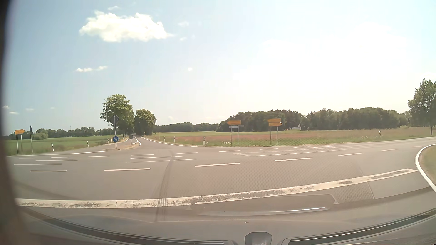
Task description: Follow the waypoints while adhering to traffic rules and regulations
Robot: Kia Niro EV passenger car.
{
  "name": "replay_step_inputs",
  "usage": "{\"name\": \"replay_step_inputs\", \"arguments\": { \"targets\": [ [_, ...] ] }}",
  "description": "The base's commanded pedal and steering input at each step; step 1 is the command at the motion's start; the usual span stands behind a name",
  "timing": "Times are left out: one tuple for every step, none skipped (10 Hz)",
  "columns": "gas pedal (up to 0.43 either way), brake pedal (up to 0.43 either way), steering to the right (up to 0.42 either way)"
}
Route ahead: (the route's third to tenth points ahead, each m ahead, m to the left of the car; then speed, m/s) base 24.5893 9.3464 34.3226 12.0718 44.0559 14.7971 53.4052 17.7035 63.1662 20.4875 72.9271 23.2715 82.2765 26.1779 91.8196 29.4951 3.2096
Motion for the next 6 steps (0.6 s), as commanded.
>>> {"name": "replay_step_inputs", "arguments": {
  "targets": [
    [0.000, 0.372, -0.049],
    [0.000, 0.378, -0.049],
    [0.000, 0.372, -0.049],
    [0.000, 0.372, -0.049],
    [0.000, 0.378, -0.049],
    [0.000, 0.372, -0.049]
  ]
}}
